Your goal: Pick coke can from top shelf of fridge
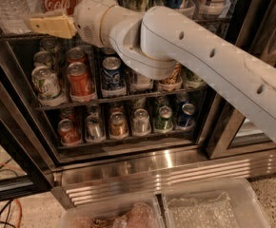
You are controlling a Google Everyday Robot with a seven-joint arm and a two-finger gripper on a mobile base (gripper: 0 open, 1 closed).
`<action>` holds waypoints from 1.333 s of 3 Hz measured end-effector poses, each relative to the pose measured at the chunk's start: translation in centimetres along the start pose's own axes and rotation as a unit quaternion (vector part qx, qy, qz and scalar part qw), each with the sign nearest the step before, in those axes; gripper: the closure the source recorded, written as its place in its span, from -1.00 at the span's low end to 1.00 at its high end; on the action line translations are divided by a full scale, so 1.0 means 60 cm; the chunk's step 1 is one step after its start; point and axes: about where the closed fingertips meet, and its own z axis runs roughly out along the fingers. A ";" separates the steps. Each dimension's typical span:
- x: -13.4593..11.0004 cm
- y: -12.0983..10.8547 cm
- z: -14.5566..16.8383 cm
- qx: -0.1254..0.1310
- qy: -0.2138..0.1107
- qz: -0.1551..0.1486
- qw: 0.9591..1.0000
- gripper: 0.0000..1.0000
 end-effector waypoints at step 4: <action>0.006 0.014 0.027 -0.020 0.006 0.009 1.000 0.72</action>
Offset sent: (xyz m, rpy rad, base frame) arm 0.0082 0.0282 -0.0079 -0.0182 0.0318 0.0495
